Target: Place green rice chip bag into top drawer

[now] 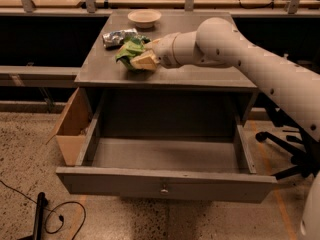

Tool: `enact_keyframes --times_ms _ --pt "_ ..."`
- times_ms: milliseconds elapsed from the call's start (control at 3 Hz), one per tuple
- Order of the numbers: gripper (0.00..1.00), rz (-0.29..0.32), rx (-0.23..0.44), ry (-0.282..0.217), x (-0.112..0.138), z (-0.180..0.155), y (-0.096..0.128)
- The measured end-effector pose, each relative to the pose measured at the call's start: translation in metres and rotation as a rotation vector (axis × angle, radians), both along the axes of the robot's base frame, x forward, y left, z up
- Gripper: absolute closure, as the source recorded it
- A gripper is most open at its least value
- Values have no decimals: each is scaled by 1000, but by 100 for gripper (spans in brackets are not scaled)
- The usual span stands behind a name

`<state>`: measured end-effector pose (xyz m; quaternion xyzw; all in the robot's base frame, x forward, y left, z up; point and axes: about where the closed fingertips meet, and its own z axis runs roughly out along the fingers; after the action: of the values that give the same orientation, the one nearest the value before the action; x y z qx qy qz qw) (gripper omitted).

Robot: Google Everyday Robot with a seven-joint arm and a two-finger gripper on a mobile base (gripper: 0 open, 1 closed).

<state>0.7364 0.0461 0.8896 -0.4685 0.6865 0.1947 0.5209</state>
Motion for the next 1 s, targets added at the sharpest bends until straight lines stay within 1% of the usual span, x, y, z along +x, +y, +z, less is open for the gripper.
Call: enact_keyframes --times_ms 333,667,1000 --pt "100 -12 1 29 -21 8 -25" --pt "100 31 49 103 -69 16 -70" --pt "100 121 79 166 -126 20 -102"
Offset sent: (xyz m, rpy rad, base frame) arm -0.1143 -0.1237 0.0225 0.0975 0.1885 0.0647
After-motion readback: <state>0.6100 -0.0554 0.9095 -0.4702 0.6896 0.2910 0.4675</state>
